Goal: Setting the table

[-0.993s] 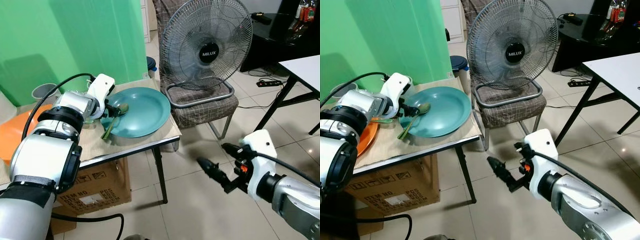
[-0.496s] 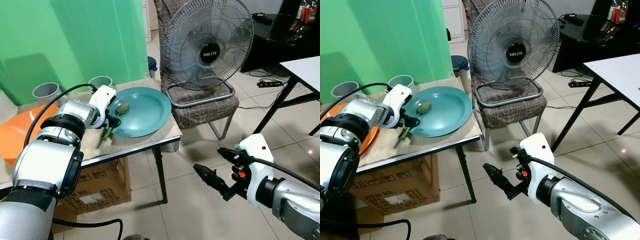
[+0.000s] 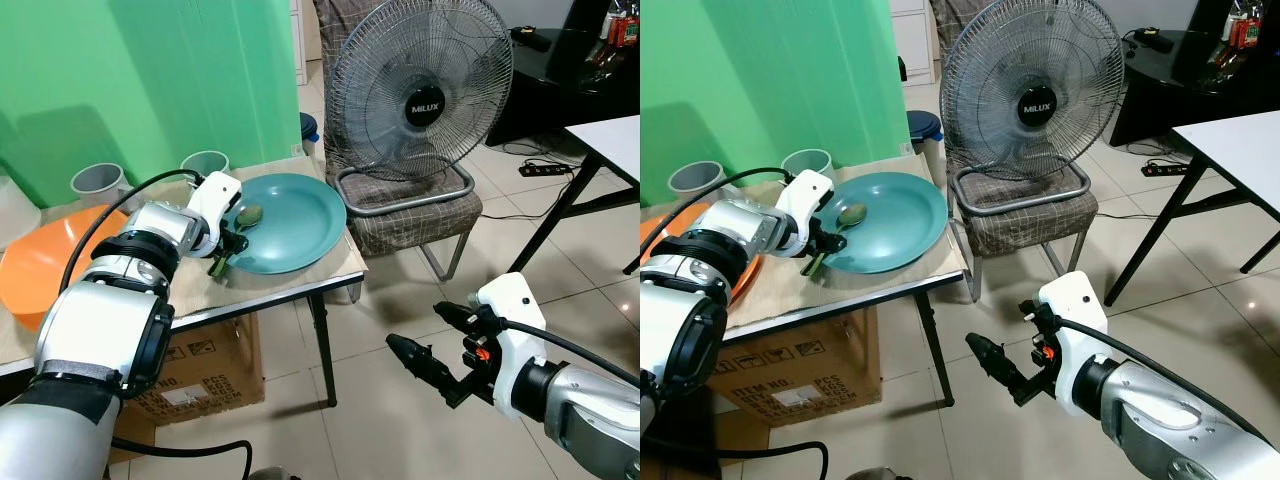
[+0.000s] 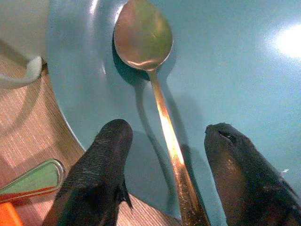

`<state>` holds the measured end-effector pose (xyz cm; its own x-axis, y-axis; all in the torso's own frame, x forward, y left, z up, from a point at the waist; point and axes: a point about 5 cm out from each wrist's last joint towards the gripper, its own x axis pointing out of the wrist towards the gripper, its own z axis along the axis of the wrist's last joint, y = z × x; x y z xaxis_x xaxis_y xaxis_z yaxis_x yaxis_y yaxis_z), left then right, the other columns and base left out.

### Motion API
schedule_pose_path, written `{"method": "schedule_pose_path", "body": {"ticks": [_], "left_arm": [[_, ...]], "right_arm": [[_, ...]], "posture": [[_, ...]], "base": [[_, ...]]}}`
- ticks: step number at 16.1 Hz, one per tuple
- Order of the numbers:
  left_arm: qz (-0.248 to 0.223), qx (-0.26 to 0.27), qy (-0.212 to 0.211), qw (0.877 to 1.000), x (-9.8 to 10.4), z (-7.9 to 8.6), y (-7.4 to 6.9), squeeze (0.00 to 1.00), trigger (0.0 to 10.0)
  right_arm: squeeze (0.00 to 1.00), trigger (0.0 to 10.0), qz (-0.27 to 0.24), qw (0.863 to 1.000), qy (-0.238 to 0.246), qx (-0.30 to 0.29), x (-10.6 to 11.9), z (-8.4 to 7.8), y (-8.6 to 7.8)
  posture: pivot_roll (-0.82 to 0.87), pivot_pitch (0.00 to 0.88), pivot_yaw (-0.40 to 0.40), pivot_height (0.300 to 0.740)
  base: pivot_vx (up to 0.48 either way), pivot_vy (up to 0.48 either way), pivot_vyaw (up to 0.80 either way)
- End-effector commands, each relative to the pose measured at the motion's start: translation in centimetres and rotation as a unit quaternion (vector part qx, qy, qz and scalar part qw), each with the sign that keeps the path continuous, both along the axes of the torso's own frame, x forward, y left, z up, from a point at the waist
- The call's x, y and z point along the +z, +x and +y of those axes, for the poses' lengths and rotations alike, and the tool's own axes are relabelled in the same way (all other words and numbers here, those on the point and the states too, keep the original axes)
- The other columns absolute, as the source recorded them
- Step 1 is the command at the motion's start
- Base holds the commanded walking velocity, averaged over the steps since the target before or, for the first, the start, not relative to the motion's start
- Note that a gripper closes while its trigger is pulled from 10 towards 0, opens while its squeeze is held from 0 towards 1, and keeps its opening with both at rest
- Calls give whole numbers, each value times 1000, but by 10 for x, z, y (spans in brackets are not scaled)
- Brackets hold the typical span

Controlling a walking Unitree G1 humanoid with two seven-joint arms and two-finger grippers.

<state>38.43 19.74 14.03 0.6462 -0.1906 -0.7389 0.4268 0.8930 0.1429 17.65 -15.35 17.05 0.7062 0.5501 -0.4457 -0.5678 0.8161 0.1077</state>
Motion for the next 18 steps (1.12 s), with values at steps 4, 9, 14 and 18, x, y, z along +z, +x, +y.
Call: {"method": "schedule_pose_path", "body": {"ticks": [4, 9, 14, 18], "left_arm": [[19, -2, 20, 1000, -12, 4, -6, 0, 0], [15, 3, 9, 1000, -15, 3, -6, 0, 0], [16, -2, 20, 1000, -15, 3, -6, 0, 0], [7, 1, 26, 1000, -11, 6, -5, 0, 0]], "right_arm": [[0, 10000, -1, 1000, -1, -1, 3, 0, -6], [0, 10000, 0, 1000, -2, -6, 3, -3, -7], [0, 10000, 0, 1000, -5, -10, 2, -4, -4], [0, 10000, -1, 1000, 0, -9, 2, -2, -3]], "posture": [[-113, 10, 93, 740], [-119, 16, 90, 740], [-118, 10, 89, 740], [-117, 5, 92, 740]], "base": [[0, 0, 0], [0, 0, 0], [0, 0, 0], [0, 0, 0]]}}
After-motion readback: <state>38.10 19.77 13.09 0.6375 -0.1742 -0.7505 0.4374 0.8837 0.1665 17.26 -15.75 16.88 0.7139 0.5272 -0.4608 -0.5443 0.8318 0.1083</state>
